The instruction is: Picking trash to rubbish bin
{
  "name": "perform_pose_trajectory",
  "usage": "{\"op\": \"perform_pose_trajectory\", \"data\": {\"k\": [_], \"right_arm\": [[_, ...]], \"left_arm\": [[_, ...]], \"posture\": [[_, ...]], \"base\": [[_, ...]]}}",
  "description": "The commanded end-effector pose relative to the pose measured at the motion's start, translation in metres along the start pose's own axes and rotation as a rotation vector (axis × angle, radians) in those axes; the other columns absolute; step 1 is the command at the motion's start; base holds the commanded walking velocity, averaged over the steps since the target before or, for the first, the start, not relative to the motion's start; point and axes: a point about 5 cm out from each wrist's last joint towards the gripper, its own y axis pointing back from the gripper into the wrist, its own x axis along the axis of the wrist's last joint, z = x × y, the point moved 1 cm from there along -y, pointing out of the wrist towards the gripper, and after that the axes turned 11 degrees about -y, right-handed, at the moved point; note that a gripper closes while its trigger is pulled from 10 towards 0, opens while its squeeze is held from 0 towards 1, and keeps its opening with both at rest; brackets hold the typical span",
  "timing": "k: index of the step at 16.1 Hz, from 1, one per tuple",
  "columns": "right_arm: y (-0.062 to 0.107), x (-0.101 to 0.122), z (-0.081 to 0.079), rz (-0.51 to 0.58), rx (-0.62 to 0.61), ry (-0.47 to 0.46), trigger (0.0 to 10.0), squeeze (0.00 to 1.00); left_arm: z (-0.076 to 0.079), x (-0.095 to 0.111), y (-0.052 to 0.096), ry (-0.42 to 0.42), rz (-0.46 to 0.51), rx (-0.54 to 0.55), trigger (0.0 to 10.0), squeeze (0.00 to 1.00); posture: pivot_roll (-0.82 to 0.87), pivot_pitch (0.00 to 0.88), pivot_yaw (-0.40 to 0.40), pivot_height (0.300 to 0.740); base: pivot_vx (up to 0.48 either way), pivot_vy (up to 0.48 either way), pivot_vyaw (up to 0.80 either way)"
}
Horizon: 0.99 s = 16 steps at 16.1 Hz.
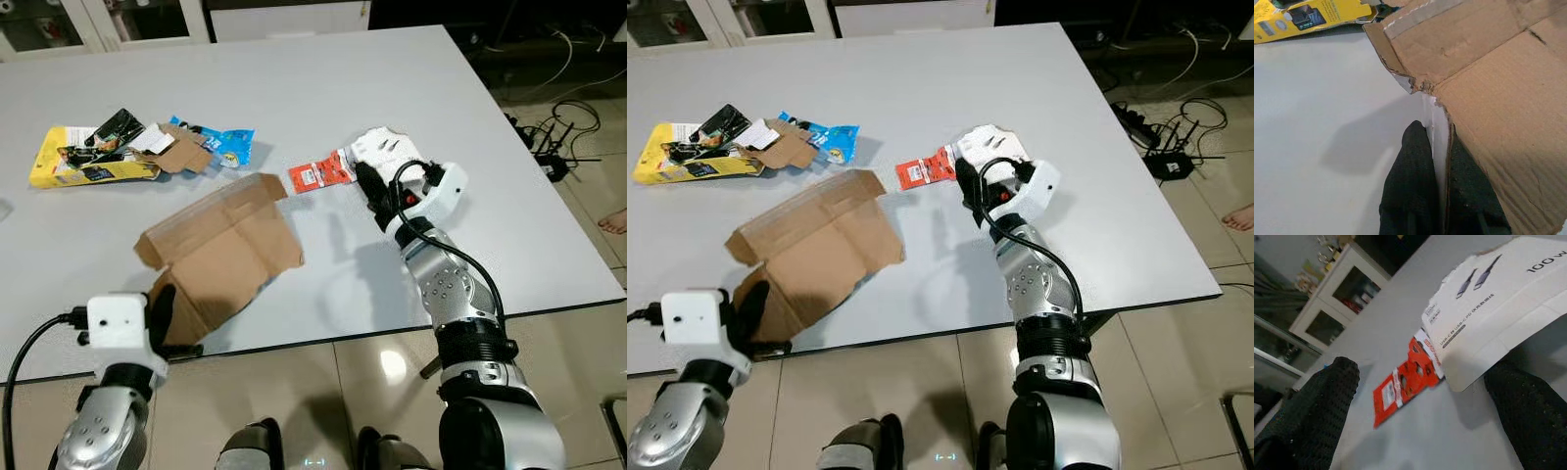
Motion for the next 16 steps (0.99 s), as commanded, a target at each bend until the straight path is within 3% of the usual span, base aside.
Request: {"op": "perform_pose_trajectory", "data": {"k": [1, 2, 3, 8, 14, 15, 16], "right_arm": [[-0.003, 0.002, -0.004, 0.021, 0.019, -0.022, 10.0, 0.13], [-0.005, 0.003, -0.006, 0.036, 0.023, -0.031, 10.0, 0.03], [-0.006, 0.003, -0.007, 0.046, 0.027, -0.039, 10.0, 0.0], [-0.01, -0.007, -0.006, 0.055, 0.01, -0.061, 10.0, 0.0], [-0.018, -0.014, -0.004, 0.053, 0.008, -0.055, 10.0, 0.0], [-0.02, -0.013, -0.005, 0.058, 0.01, -0.057, 5.5, 0.0], [-0.022, -0.011, -0.009, 0.066, 0.026, -0.068, 0.0, 0.0]], "left_arm": [[-0.004, -0.006, 0.005, -0.006, -0.039, 0.004, 10.0, 0.0], [-0.005, -0.006, 0.006, -0.007, -0.044, 0.005, 10.0, 0.0], [-0.007, -0.006, 0.01, -0.011, -0.05, 0.005, 10.0, 0.0], [-0.014, -0.005, 0.018, -0.025, -0.076, 0.009, 10.0, 0.0], [-0.012, -0.005, 0.022, -0.018, -0.092, 0.005, 10.0, 0.0], [-0.012, -0.005, 0.022, -0.019, -0.092, 0.005, 10.0, 0.0], [-0.013, -0.004, 0.021, -0.018, -0.091, 0.007, 10.0, 0.0]], "posture": [[0.16, 0.235, 0.061, 0.74], [0.16, 0.237, 0.063, 0.74], [0.18, 0.247, 0.076, 0.74], [0.21, 0.262, 0.088, 0.74], [0.22, 0.268, 0.092, 0.74], [0.22, 0.268, 0.092, 0.74], [0.22, 0.268, 0.092, 0.74]], "base": [[0.0, 0.0, 0.0], [0.0, 0.0, 0.0], [0.0, 0.0, 0.0], [0.0, 0.0, 0.0], [0.0, 0.0, 0.0], [0.0, 0.0, 0.0], [0.0, 0.0, 0.0]]}}
